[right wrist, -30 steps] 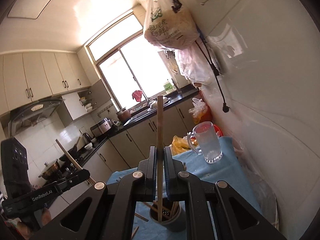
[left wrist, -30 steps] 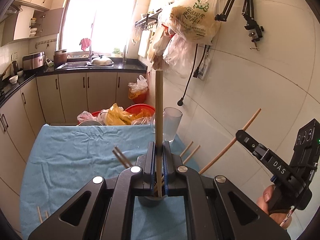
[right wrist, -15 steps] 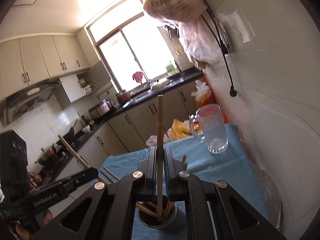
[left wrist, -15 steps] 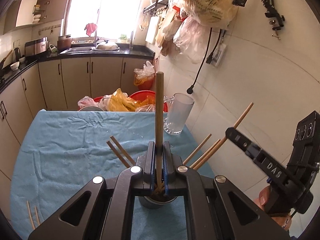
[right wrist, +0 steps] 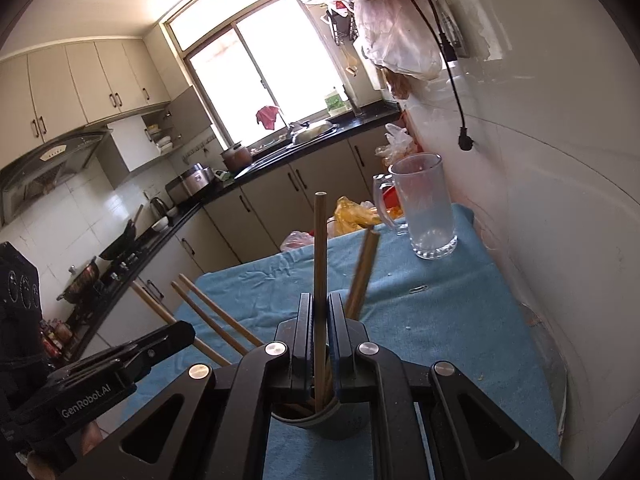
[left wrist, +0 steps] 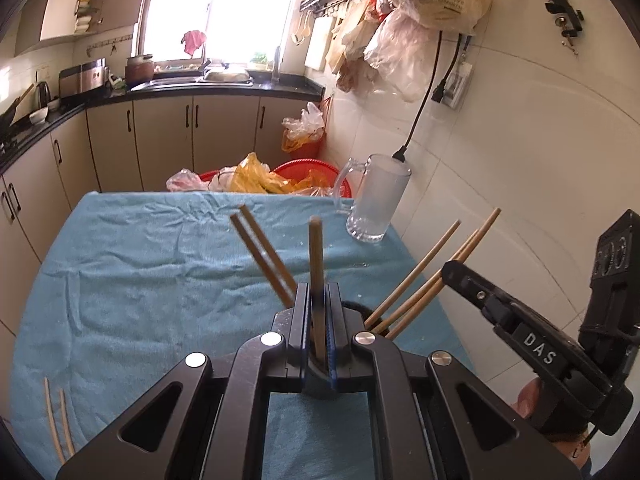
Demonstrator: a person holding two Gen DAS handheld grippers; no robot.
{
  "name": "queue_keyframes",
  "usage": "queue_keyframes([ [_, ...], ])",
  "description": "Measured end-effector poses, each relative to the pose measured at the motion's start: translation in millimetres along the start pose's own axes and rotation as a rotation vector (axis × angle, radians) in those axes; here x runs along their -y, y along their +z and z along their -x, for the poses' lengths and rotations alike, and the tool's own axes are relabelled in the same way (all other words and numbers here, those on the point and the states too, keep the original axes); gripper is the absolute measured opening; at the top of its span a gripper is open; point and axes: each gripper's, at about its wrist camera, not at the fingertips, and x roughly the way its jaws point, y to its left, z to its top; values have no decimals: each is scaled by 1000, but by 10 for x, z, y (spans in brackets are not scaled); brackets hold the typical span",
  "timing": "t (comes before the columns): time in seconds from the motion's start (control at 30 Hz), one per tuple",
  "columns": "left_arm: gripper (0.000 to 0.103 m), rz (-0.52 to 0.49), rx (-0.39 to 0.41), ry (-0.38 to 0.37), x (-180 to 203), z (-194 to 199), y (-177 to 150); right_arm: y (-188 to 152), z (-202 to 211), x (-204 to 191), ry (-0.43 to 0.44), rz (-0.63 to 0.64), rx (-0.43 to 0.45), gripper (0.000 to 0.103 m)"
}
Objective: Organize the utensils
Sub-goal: 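Lower the left tool's chopstick into the cup while the right tool lowers and releases its own, then move both open tools back over the loose chopsticks on the towel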
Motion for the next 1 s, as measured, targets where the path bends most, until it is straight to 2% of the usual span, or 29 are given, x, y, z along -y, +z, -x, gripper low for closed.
queue_keyframes([
  [0.17,7,18,4,-5,-88,-32,-44,-30,-31,-5,-24,-2,-9,8],
  [0.43,8,32,13,-22,-179,7,-93,17,83,-52,-76,4,23,9],
  [0.53,19,30,23,-22,-185,58,-95,27,155,-54,-81,-11,38,9],
  [0.67,21,26,44,-28,-198,173,-92,22,269,-77,-88,-28,56,10],
  [0.73,23,29,53,-27,-218,237,-97,13,326,-86,-88,-34,60,16],
  [0.8,33,38,68,-24,-246,316,-115,-15,416,-97,-95,-41,74,27],
  [0.93,34,52,78,-28,-287,449,-196,-106,533,-134,-115,-35,83,34],
  [1.0,35,54,77,-30,-297,498,-248,-159,569,-165,-126,-29,78,43],
])
